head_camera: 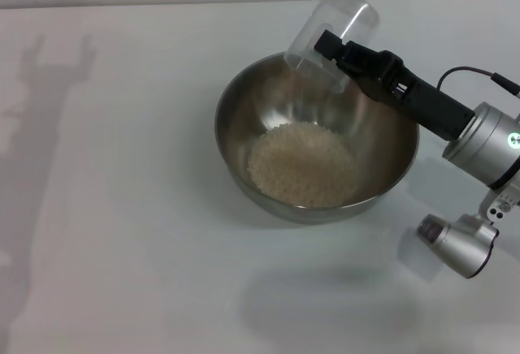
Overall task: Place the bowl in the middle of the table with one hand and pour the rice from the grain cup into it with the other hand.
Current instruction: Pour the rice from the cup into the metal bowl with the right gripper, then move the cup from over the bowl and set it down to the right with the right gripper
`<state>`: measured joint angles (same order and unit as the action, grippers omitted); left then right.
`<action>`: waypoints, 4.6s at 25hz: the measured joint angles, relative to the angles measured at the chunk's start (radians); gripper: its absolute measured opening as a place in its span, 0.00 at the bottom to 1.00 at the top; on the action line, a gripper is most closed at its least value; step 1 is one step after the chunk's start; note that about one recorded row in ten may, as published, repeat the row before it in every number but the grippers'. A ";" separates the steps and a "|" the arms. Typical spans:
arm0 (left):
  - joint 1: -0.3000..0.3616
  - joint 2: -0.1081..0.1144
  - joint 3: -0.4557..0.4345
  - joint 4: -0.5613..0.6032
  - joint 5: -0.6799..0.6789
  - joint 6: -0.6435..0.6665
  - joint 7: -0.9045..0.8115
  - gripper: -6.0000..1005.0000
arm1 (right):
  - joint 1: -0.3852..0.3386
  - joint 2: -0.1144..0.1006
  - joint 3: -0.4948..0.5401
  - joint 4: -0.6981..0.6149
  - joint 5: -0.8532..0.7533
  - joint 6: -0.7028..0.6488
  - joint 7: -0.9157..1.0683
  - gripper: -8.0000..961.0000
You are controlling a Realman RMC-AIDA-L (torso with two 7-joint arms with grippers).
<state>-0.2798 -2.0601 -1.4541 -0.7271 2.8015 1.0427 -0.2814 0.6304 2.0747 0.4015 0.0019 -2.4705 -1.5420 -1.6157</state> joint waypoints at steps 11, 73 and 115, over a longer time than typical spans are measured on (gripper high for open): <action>0.000 -0.001 0.002 0.000 -0.005 0.005 -0.008 0.79 | 0.011 -0.001 -0.027 -0.026 0.004 -0.015 -0.029 0.02; 0.008 -0.003 0.000 -0.017 -0.001 0.037 -0.033 0.79 | -0.038 0.005 -0.064 0.138 0.350 -0.108 0.409 0.02; 0.010 0.000 0.006 -0.041 0.079 0.102 0.012 0.79 | -0.212 0.010 0.272 0.416 0.641 0.517 1.361 0.02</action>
<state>-0.2699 -2.0601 -1.4480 -0.7678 2.8809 1.1443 -0.2698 0.4182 2.0846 0.6733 0.4181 -1.8299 -1.0250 -0.2544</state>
